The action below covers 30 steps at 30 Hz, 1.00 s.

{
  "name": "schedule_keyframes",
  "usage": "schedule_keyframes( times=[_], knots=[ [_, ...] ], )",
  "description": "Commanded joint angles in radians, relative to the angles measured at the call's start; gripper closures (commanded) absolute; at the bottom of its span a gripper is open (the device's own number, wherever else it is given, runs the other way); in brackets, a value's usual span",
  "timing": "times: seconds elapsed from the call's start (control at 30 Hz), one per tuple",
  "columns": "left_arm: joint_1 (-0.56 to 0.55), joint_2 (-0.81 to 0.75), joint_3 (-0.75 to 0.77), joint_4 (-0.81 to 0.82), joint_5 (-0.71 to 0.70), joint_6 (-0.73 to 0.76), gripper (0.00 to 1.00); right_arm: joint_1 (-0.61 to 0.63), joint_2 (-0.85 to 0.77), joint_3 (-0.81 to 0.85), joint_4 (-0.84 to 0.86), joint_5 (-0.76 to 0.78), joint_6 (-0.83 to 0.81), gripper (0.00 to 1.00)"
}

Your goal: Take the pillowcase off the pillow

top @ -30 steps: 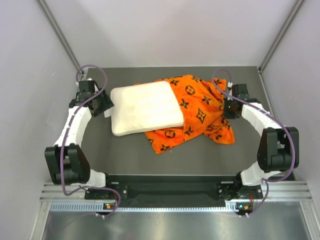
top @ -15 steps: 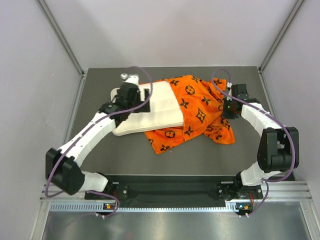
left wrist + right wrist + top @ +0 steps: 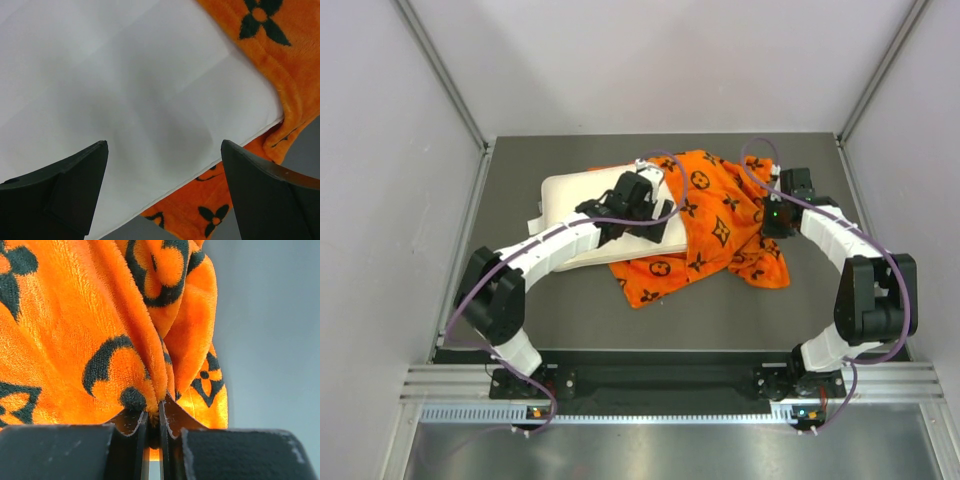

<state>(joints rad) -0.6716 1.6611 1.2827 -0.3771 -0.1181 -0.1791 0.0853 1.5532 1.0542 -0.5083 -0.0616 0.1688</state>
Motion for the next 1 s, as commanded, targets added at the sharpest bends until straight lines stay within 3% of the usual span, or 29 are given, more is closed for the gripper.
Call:
schedule_keyframes(
  times=[0.0,0.27,0.33,0.37,0.4,0.47,0.53,0.67,0.7,0.8,0.97],
  knots=[
    [-0.013,0.031,0.037,0.052,0.035,0.053,0.01,0.019,-0.027,-0.002,0.028,-0.021,0.011,0.97],
    [-0.039,0.091,0.01,0.021,0.083,0.075,0.04,0.03,-0.013,0.013,0.028,-0.023,0.021,0.96],
    [-0.04,0.104,0.017,0.012,0.077,0.07,0.16,0.031,-0.013,0.024,0.024,-0.024,0.021,0.96],
    [-0.04,0.118,0.02,-0.002,0.074,0.063,0.25,0.036,-0.016,0.027,0.021,-0.026,0.021,0.95],
    [-0.04,0.123,0.026,-0.009,0.068,0.059,0.45,0.039,-0.021,0.033,0.017,-0.027,0.024,0.94],
    [-0.04,0.135,0.026,-0.013,0.057,0.053,0.58,0.047,-0.031,0.039,0.01,-0.032,0.026,0.92],
    [-0.04,0.146,0.021,-0.016,0.057,0.052,0.74,0.054,-0.045,0.047,-0.001,-0.04,0.026,0.86],
    [-0.04,0.154,0.014,-0.014,0.066,0.041,0.94,0.1,-0.107,0.046,-0.013,-0.038,0.024,0.69],
    [-0.04,0.155,0.01,-0.014,0.07,0.038,0.97,0.111,-0.119,0.043,-0.018,-0.037,0.023,0.58],
    [-0.04,0.157,0.007,-0.013,0.077,0.033,1.0,0.165,-0.176,0.03,-0.027,-0.024,0.031,0.4],
    [-0.039,0.135,-0.008,0.003,0.074,0.018,1.0,0.266,-0.248,0.004,-0.016,-0.023,0.058,0.29]
  ],
)
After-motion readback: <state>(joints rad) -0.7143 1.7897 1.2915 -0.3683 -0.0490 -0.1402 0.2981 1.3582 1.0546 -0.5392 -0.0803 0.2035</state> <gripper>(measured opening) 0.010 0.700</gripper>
